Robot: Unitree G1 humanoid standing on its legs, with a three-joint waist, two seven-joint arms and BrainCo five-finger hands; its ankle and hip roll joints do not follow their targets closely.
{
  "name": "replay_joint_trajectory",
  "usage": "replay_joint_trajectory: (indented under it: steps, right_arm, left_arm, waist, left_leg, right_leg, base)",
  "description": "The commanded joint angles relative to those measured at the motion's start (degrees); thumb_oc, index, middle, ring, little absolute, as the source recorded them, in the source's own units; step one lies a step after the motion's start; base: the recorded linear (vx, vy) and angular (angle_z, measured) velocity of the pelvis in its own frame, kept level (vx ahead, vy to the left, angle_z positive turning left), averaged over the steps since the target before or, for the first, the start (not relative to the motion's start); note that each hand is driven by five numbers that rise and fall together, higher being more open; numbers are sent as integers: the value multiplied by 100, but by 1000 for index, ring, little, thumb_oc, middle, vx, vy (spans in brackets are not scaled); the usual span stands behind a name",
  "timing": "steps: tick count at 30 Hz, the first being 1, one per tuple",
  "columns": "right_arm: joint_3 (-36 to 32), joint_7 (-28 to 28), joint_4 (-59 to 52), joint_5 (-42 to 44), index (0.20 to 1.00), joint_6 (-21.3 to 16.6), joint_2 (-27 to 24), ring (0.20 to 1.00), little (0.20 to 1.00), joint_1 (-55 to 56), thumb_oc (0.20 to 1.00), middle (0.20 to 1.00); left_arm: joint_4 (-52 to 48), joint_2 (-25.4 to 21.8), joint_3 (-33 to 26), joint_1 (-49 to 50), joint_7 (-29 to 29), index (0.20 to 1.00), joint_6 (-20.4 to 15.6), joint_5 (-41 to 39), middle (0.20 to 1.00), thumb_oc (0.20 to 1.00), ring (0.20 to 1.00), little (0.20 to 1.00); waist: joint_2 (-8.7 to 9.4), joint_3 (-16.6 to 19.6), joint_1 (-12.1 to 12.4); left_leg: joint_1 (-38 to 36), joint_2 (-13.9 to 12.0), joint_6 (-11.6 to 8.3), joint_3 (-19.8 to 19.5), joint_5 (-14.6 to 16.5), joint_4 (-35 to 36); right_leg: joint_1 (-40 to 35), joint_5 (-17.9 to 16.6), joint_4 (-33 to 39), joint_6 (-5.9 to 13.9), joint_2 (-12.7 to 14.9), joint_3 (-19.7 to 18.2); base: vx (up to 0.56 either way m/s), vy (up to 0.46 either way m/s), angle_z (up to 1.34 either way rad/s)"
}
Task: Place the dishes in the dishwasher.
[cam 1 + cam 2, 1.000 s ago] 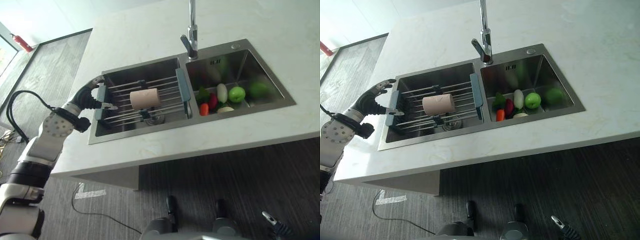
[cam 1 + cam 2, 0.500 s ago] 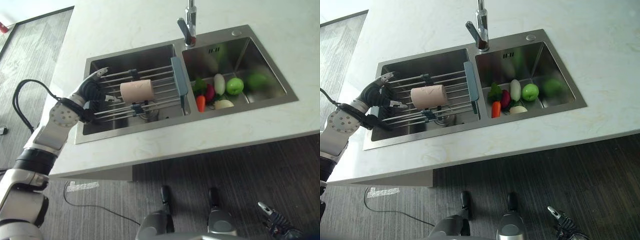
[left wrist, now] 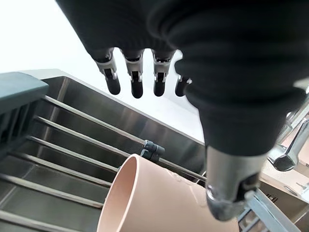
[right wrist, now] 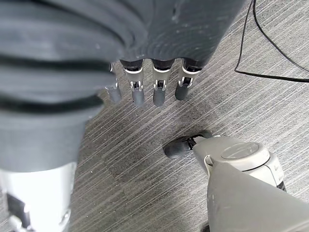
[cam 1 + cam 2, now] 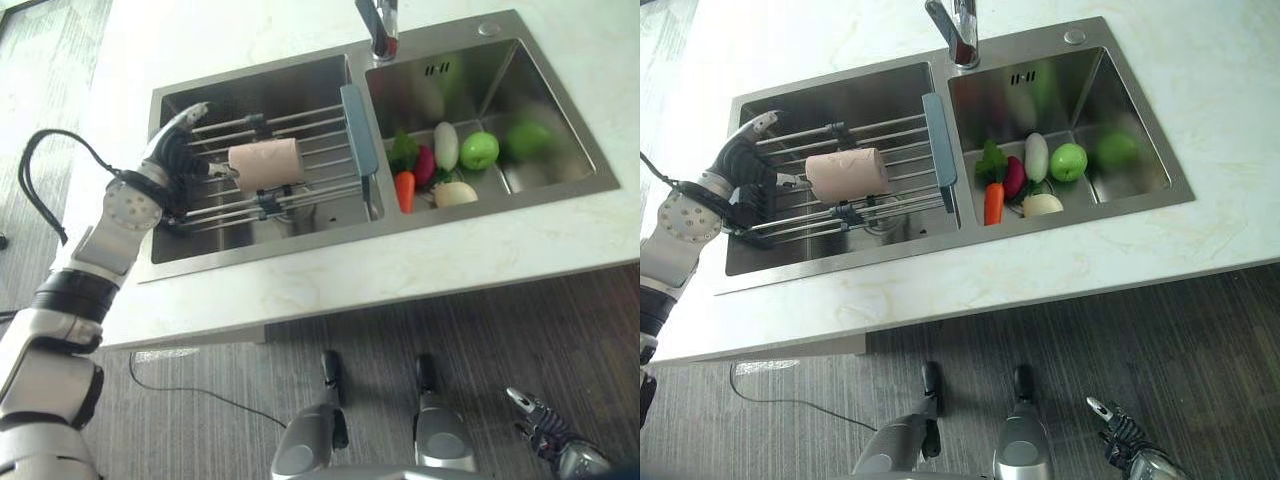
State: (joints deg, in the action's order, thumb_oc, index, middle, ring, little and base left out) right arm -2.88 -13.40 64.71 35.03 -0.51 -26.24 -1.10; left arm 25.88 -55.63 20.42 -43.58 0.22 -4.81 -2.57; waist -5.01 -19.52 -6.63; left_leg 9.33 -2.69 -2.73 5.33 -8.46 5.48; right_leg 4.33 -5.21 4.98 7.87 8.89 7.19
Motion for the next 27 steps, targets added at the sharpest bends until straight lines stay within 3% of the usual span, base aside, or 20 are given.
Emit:
replay_joint_trajectory:
  steps: [1,7,11,14,19,27]
  right_arm:
    - [-9,-10,-65,255,1000,-91,-188,1000,1000,-70,1000,1000]
    - [-5,9,-155,361,1000,-50,-278,1000,1000,-126,1000,1000]
    - [-43,-47,-164,344,1000,-52,-372,1000,1000,-139,1000,1000]
    - [-29,-32,-227,351,1000,16,-457,1000,1000,-163,1000,1000]
    - [-48,-129,-155,358,1000,-13,-511,1000,1000,-146,1000,1000]
    - [-19,-99,-123,355,1000,9,-512,1000,1000,-121,1000,1000]
  left_arm:
    - [453,-276,-21,-777,330,1000,-22,443,1000,1000,1000,1000]
    - [715,-373,368,-1123,479,1000,222,1048,1000,1000,1000,1000]
    - [811,-452,717,-1202,-7,1000,12,1779,1000,1000,1000,1000]
    - [887,-489,1002,-1294,-89,1000,213,1871,1000,1000,1000,1000]
    - [924,-581,1220,-1411,-160,1000,-40,2102,1000,1000,1000,1000]
    - [809,-577,1237,-1381,128,1000,90,2118,1000,1000,1000,1000]
  waist:
    - [-82,156,-70]
    - [-136,65,-131]
    - [-208,45,-186]
    - [-252,32,-242]
    - [-292,20,-275]
    - [-328,61,-294]
  left_leg:
    - [-358,-222,-387,254,471,-68]
    - [-270,-227,-437,260,445,-48]
    - [-256,-228,-483,284,433,-48]
    - [-247,-217,-501,300,436,-48]
    - [-233,-215,-520,298,439,-48]
    - [-282,-220,-531,326,460,-48]
  right_leg:
    - [358,-90,-188,550,440,-4]
    - [460,-147,-152,606,501,-12]
    - [470,-194,-108,647,550,-2]
    - [490,-202,-93,668,571,-38]
    - [514,-221,-83,691,602,-79]
    - [475,-213,-68,699,630,-101]
  base:
    - [-45,30,-1]
    - [-53,11,0]
    - [-11,40,1]
    - [-20,41,0]
    - [0,0,0]
    - [0,0,0]
